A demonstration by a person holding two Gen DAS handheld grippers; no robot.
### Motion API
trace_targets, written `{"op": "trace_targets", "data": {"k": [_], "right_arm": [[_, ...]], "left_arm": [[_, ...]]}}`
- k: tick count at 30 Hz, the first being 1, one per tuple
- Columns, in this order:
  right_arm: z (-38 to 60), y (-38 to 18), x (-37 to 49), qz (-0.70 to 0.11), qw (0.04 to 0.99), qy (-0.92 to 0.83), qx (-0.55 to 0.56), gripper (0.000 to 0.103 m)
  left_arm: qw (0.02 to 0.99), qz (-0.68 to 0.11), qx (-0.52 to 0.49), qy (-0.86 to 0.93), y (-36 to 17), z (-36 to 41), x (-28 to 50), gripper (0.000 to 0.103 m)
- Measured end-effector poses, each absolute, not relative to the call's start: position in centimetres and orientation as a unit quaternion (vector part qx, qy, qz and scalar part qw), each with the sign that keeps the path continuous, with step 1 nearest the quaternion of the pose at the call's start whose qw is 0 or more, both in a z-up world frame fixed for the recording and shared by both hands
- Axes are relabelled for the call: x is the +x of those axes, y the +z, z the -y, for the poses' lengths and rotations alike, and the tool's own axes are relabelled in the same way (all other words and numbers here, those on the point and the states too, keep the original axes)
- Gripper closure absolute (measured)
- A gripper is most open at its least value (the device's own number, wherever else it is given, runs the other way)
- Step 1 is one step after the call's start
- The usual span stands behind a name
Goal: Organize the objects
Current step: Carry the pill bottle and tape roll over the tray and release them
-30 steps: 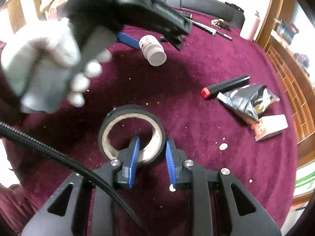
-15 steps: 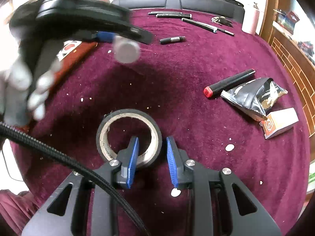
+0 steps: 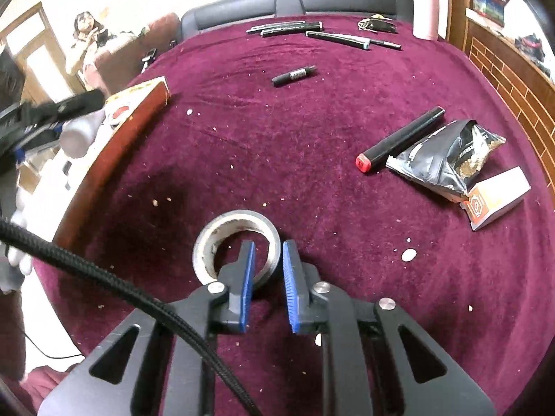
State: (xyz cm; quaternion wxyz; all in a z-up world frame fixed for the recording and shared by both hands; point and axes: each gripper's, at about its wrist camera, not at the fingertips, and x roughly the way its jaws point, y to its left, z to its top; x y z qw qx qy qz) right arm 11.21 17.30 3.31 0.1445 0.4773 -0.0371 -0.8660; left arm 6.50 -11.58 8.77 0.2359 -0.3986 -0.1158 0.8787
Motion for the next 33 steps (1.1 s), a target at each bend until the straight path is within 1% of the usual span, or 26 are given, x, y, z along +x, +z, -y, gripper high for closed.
{"op": "trace_targets", "data": {"k": [4,10,11,13,18,23,28,33], "right_arm": [[-16.8,2.9,10.8,0.017,0.139,-0.862,0.488,0.088],[-14.5,2.5,9.9,-0.054,0.115,-0.865,0.485,0.088],[-14.3,2.3,9.7,-0.057,0.111,-0.863,0.489,0.090],[-14.5,2.4,9.6,-0.050,0.114,-0.859,0.496,0.093],[-15.3,4.2,10.1,0.002,0.137,-0.861,0.489,0.094],[-13.8,6.8,10.7,0.037,0.191,-0.863,0.466,0.093],[-9.6,9.3,9.9,0.040,0.256,-0.854,0.452,0.093],[-2.5,9.6,8.3,0.017,0.319,-0.834,0.451,0.093]], "left_arm": [[0.220,0.134,-0.392,0.883,8.7,14.2,7.4,0.056],[0.231,0.142,-0.387,0.881,8.0,15.3,8.2,0.056],[0.234,0.143,-0.386,0.881,7.9,15.3,8.4,0.056],[0.239,0.140,-0.382,0.882,7.9,15.7,8.7,0.056],[0.247,0.150,-0.364,0.886,8.2,16.7,9.6,0.056],[0.233,0.164,-0.354,0.891,8.8,19.3,10.5,0.056],[0.179,0.158,-0.360,0.902,8.9,23.5,11.8,0.056],[0.104,0.131,-0.386,0.907,7.8,28.6,13.1,0.056]]}}
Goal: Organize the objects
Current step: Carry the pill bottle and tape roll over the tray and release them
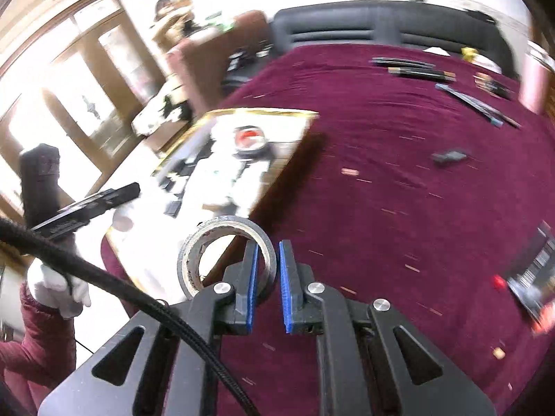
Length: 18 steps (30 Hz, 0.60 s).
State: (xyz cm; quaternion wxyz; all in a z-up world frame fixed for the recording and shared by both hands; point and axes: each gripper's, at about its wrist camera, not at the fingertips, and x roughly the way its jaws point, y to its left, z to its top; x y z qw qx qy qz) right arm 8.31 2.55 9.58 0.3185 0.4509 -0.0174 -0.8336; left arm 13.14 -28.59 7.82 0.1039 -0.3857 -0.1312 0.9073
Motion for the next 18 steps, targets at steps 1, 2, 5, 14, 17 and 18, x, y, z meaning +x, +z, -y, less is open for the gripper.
{"op": "trace_targets", "data": {"k": [1,2,5,14,17,18], "right_arm": [[-0.8,9.5,8.1,0.008,0.331,-0.828,0.453,0.093],[0.6,9.3,8.0,0.000,0.340,-0.823,0.454,0.093],[5.2,8.2,7.7,-0.020,0.366,-0.804,0.468,0.093],[13.9,3.5,8.0,-0.075,0.387,-0.770,0.502,0.093],[15.1,2.7,8.1,-0.097,0.380,-0.773,0.498,0.090],[15.2,2.6,8.2,-0.100,0.377,-0.774,0.498,0.089]], "left_arm": [[0.092,0.130,-0.390,0.907,7.5,29.5,13.2,0.056],[0.079,0.131,-0.395,0.906,7.1,30.6,13.2,0.056],[0.050,0.123,-0.415,0.900,5.3,32.5,13.0,0.056],[0.054,0.093,-0.440,0.891,2.9,32.0,12.0,0.055],[0.056,0.097,-0.438,0.892,3.0,32.1,11.6,0.055],[0.057,0.099,-0.437,0.892,3.2,32.2,11.6,0.055]]}}
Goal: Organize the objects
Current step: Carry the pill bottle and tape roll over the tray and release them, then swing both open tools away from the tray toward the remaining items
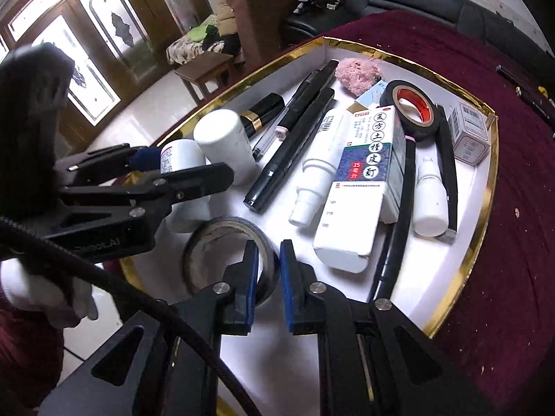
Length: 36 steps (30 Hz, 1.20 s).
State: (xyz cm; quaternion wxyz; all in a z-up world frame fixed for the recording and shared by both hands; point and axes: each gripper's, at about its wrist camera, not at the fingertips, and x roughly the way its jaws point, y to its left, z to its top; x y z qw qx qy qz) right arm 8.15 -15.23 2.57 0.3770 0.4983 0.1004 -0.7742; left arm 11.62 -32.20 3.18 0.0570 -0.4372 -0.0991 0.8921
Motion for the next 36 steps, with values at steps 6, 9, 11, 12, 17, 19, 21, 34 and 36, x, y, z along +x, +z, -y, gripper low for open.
{"op": "trace_targets", "data": {"k": [6,9,11,12,17,19,21,34,36], "right_arm": [[14.1,3.4,8.2,-0.081,0.381,-0.781,0.488,0.080],[13.2,4.5,8.1,-0.053,0.386,-0.786,0.479,0.075],[12.0,5.2,8.0,-0.036,0.389,-0.790,0.473,0.074],[11.7,5.3,8.1,-0.029,0.389,-0.791,0.471,0.074],[8.0,6.9,7.4,0.042,0.389,-0.800,0.455,0.071],[5.6,7.6,6.9,0.078,0.381,-0.807,0.445,0.069],[3.3,8.6,6.6,0.100,0.364,-0.820,0.431,0.068],[-12.4,17.2,12.8,0.133,0.170,-0.959,0.184,0.000],[-14.5,16.0,12.2,0.167,0.156,-0.950,0.213,0.000]], "left_arm": [[0.061,0.124,-0.424,0.895,4.3,33.0,11.8,0.053],[0.063,0.143,-0.408,0.899,5.2,33.6,12.1,0.049],[0.063,0.158,-0.396,0.902,5.7,34.0,12.3,0.045],[0.067,0.172,-0.386,0.904,6.1,34.3,12.4,0.043],[0.097,0.243,-0.335,0.905,8.1,34.7,12.9,0.031],[0.129,0.269,-0.319,0.900,8.8,34.2,13.0,0.031],[0.137,0.257,-0.314,0.904,9.7,32.7,12.9,0.031],[0.116,0.053,-0.119,0.985,20.8,16.6,15.0,0.001],[0.116,0.050,-0.165,0.978,19.2,14.4,13.4,0.001]]}}
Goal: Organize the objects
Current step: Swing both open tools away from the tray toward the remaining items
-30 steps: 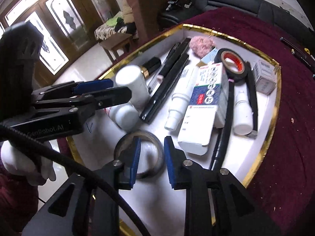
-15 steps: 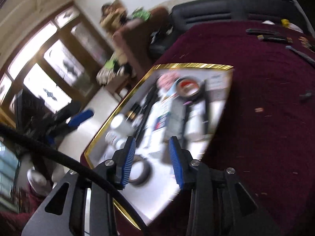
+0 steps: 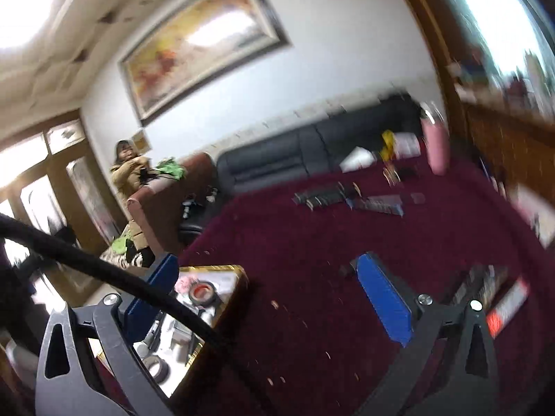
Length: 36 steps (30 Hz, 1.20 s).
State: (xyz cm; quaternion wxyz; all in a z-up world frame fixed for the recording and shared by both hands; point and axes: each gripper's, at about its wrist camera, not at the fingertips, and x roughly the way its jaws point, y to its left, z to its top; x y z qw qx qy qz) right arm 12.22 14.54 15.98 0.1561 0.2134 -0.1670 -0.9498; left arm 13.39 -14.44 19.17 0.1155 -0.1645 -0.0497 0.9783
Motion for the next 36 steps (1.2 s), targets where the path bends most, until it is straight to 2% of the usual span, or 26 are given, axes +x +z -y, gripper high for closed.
{"op": "trace_targets", "data": {"k": [7,12,17,20,24,27,31,32,33,36], "right_arm": [[-23.9,13.3,14.7,0.228,0.031,-0.951,0.207,0.000],[-29.7,12.0,16.0,0.260,-0.012,-0.941,0.217,0.000],[-32.3,10.4,13.5,0.316,0.014,-0.901,0.297,0.000],[-32.0,9.6,13.4,0.321,0.029,-0.898,0.301,0.000],[-30.2,8.8,11.9,0.312,0.064,-0.894,0.313,0.000],[-29.3,8.2,11.0,0.313,0.078,-0.892,0.318,0.000],[-29.3,6.9,10.6,0.325,0.091,-0.884,0.323,0.000],[-29.6,6.7,10.6,0.327,0.092,-0.883,0.323,0.000],[-29.7,6.4,10.8,0.327,0.093,-0.883,0.323,0.000],[-30.3,6.7,11.3,0.319,0.086,-0.889,0.317,0.000]], "left_arm": [[0.183,0.035,-0.296,0.937,12.6,7.3,9.2,0.001],[0.207,0.028,-0.374,0.904,8.6,2.6,6.0,0.002],[0.180,0.009,-0.427,0.886,4.4,1.0,2.7,0.002],[0.162,0.046,-0.490,0.855,1.0,1.6,1.2,0.002],[0.164,-0.006,-0.470,0.867,1.0,0.3,2.5,0.002],[0.141,-0.074,-0.471,0.868,0.7,-1.6,3.4,0.001],[0.140,-0.091,-0.482,0.860,0.4,-1.9,3.4,0.001],[0.142,-0.092,-0.494,0.853,0.5,-1.9,3.2,0.003],[0.153,-0.096,-0.499,0.848,0.9,-2.1,2.9,0.009],[0.169,-0.125,-0.448,0.869,3.2,-3.1,1.1,0.010]]}}
